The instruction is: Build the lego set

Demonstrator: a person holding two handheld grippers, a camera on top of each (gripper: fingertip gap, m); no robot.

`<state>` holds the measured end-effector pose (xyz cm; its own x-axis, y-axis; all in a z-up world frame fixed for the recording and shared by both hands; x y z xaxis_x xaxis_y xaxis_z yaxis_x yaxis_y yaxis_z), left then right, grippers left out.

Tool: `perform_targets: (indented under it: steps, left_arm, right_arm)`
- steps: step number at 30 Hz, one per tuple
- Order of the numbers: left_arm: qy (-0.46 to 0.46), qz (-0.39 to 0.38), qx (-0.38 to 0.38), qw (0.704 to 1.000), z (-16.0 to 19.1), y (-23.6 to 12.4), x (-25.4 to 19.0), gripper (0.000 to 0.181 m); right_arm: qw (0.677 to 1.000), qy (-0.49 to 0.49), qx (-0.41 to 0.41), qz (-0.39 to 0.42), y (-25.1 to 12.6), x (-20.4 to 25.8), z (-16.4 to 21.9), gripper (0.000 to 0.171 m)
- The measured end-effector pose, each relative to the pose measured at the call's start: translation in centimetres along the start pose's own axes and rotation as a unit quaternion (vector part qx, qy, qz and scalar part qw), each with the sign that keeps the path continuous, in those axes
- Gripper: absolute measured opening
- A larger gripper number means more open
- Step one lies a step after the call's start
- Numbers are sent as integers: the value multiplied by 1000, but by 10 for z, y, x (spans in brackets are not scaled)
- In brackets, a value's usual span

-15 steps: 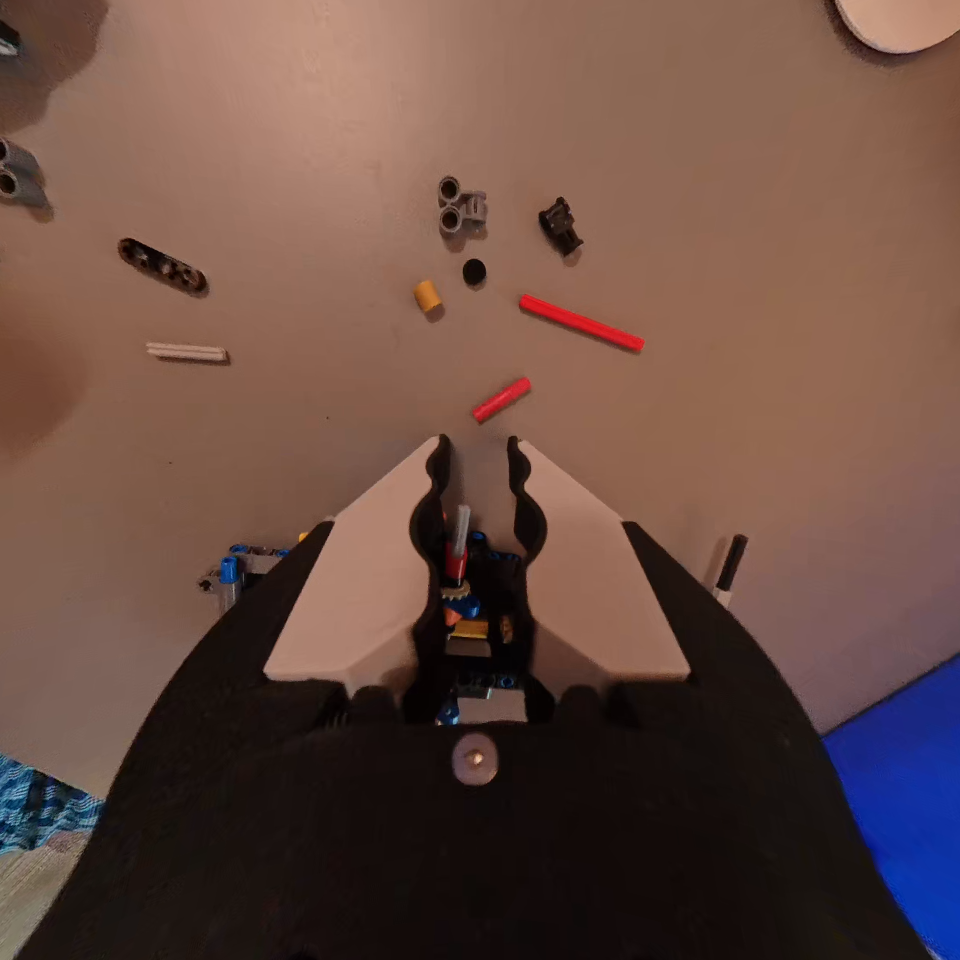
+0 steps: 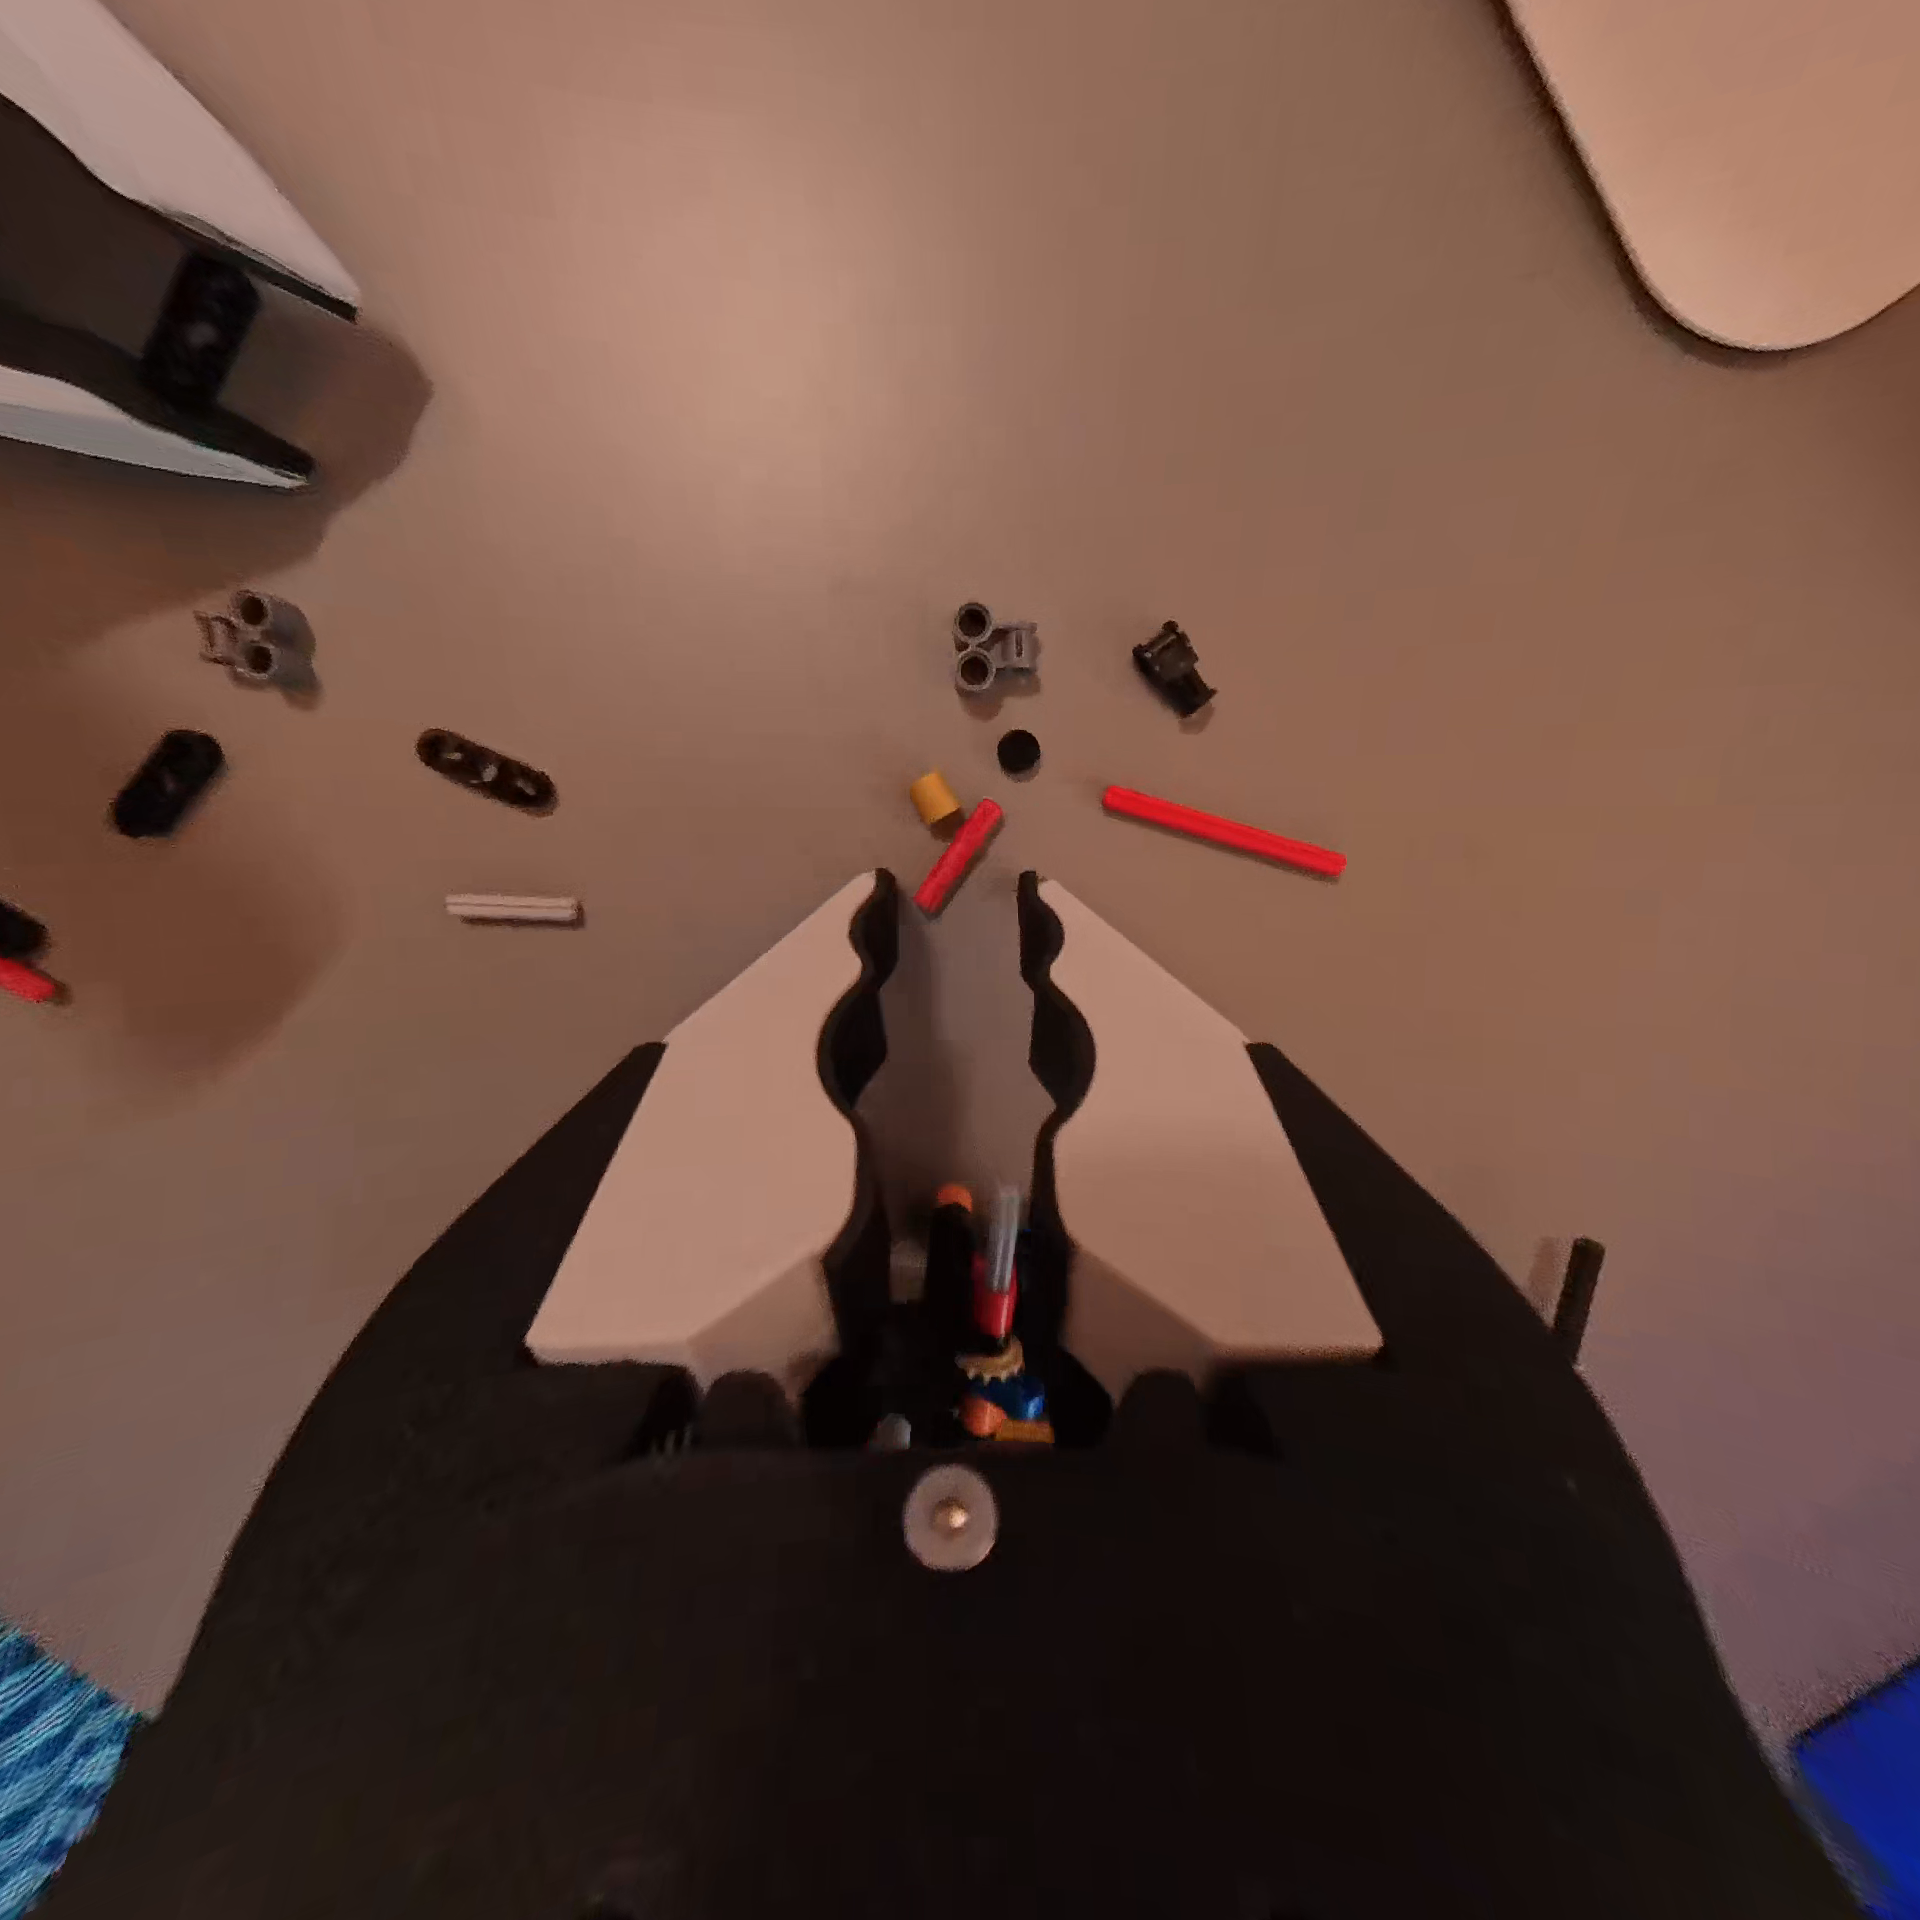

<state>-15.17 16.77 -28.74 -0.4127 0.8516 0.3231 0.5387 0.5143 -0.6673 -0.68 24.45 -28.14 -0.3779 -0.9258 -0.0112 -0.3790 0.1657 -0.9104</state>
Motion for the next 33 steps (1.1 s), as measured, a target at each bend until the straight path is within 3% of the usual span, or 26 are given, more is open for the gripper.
perform_targets:
  steps: [3, 10, 15, 21, 29, 33]
  left_arm:
    - [2, -3, -1, 1000, 0, -2, 0, 24]
    - [2, 11, -13, 1000, -1, -5, -3, 24]
    - [11, 34, -8, 999, 2, -11, -11, 24]
    - [17, 57, -23, 998, 8, -22, -23, 24]
    - [24, 97, 1, 995, 13, -38, -49, 24]
    - [29, 92, -11, 995, 12, -38, -55, 24]
  right_arm:
    - [1000, -15, -7, 17, 3, 1, -3, 2]
    - [997, -65, -39, 27, -8, 11, -3, 1]
    - [983, -157, -93, -5, -26, 61, -21, 1]
    - [961, -242, -121, -52, -15, 122, -40, 1]
    - [958, -189, -142, -161, 1, 161, -38, 1]
    - [958, -192, -140, -163, 5, 169, -36, 1]
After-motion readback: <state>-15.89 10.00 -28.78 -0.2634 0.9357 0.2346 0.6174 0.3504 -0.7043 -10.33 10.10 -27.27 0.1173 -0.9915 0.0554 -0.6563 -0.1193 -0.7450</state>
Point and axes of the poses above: each gripper's, where its closed fingertips meet, y out along the fingers, z out of its underside, x = y × z across the jaws, the point moved 4 cm from there along -y, back along the fingers
